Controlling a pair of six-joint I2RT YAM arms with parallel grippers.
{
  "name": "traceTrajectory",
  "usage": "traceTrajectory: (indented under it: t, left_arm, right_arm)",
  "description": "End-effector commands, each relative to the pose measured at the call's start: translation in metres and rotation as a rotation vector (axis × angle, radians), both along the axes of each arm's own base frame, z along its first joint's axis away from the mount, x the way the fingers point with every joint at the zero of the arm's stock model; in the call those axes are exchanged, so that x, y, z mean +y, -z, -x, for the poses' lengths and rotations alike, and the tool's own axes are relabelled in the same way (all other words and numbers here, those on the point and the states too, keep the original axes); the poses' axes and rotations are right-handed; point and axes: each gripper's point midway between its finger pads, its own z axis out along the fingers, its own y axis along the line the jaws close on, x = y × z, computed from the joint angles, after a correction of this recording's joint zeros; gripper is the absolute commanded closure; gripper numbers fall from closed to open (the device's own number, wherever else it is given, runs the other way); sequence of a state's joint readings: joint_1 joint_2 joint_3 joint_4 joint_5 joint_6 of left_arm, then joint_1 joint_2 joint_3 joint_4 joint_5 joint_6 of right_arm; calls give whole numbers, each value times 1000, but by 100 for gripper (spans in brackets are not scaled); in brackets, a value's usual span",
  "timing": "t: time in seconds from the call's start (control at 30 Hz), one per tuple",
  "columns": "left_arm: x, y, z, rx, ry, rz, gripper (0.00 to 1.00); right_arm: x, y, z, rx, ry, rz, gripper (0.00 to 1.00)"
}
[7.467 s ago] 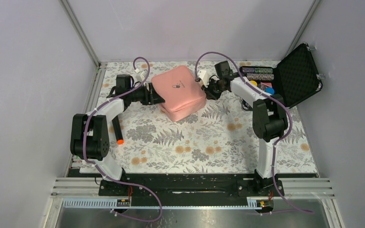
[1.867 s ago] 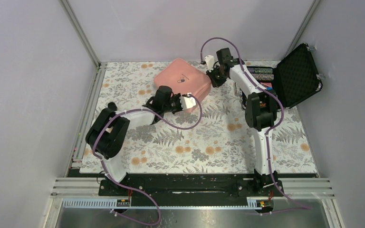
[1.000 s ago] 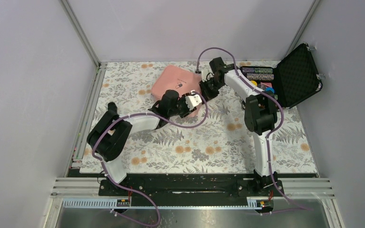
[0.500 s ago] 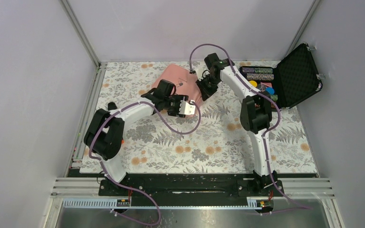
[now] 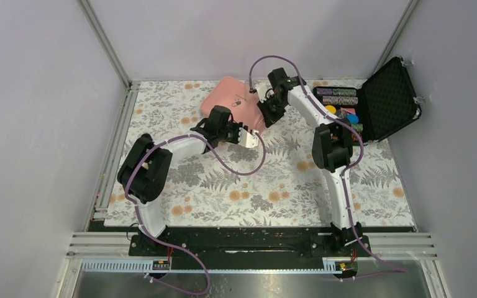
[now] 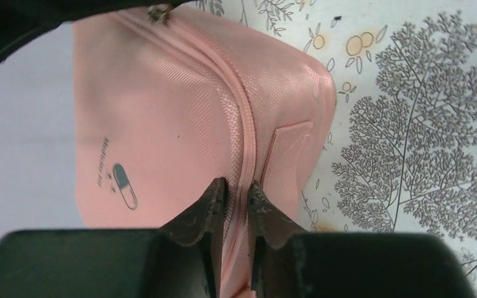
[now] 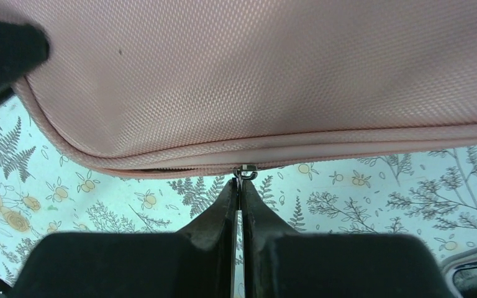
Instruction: Organize the medicine kit
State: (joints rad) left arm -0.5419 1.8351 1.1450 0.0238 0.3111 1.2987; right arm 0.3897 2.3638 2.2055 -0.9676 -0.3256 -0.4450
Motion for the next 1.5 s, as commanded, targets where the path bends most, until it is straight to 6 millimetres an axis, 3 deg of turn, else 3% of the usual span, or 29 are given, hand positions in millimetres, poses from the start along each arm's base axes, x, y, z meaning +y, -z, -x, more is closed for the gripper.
traceTrajectory:
  t: [0.0,0.17,0.7,0.8,0.93,1.0,1.1,1.2,1.3,1.47]
  left_arm:
    - [2,-25,-25,-10,-203,186,90]
    - [-9,-30,-15,144,-281,335,100]
    - [-37,-17,23,344,-384,529,100]
    - [-46,-18,36,387,-360,547,100]
    - [-47,-22,59,409,-268,456,68]
    - [-36,-22,70,374,-198,362,54]
    - [-9,-18,75,361,-114,206,48]
    - [15,-28,66,376,-55,142,45]
    - [36,-26,46,282,-20,56,45]
    - [32,-13,16,179,26,-14,45]
  right_arm:
    - [7,-18,41,94,14,-59,100]
    - [17,-20,72,147,17,-113,100]
    - [88,-40,129,331,12,-314,100]
    - [89,-41,122,302,44,-312,100]
    - [66,-33,103,203,48,-221,100]
    - [49,-31,95,173,45,-180,100]
    - [22,-25,81,124,53,-123,100]
    - [-3,-20,58,53,53,-59,100]
    - [-19,-18,31,-13,55,-11,100]
    - [-21,-16,0,-63,50,19,100]
